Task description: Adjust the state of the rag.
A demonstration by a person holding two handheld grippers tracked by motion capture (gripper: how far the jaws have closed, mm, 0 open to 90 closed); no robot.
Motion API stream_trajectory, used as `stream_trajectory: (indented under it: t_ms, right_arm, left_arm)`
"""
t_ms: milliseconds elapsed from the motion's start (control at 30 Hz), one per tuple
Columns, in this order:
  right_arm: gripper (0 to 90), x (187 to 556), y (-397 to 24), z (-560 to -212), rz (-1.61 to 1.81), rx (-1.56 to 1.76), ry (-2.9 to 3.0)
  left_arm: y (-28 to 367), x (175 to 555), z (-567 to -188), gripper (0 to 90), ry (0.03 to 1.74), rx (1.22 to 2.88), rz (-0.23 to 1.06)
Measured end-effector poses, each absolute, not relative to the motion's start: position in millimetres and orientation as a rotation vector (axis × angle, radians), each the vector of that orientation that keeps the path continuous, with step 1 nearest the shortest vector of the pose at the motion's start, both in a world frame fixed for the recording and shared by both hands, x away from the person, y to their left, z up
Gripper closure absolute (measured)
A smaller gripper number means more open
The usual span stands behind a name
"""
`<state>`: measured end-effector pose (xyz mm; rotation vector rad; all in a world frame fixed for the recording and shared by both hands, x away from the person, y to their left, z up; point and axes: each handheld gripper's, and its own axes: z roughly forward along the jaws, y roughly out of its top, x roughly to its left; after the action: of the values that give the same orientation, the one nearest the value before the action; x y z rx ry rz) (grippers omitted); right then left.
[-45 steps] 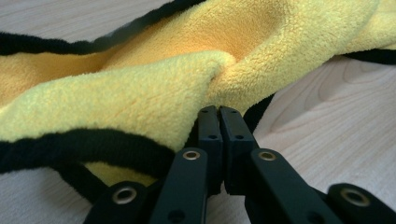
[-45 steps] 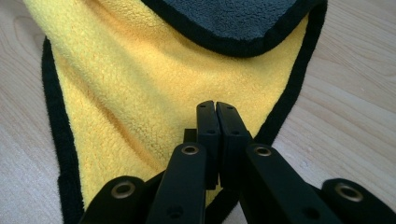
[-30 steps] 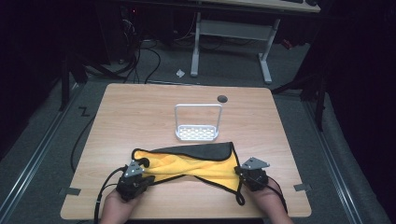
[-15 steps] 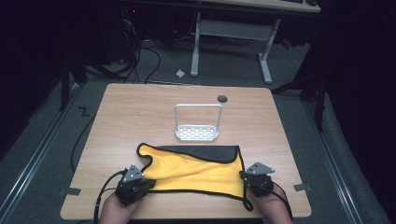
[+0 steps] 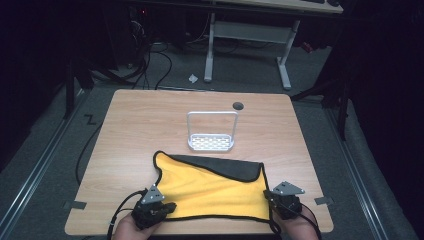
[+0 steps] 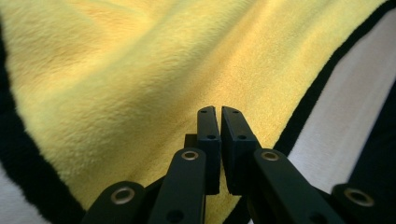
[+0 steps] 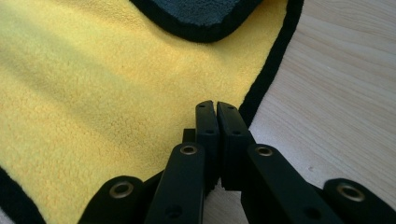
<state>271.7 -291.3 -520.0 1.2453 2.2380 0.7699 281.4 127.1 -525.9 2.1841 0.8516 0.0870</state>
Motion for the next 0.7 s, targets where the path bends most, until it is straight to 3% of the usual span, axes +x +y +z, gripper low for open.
stream_trajectory:
  t_ms: [267,500,700]
  right_arm:
    - [88.1,277,-288,-514,0.831,1.224,2.195]
    - [89.6,293,-279,-521,0.817,1.234,2.241]
    - [89.6,270,-282,-520,0.802,1.232,2.265]
  left_arm:
    - [138,293,-513,85.3,0.897,2.058,0.166]
    - [137,298,-528,87.3,0.94,2.127,0.142]
    - [141,282,-527,87.3,0.936,2.139,0.118]
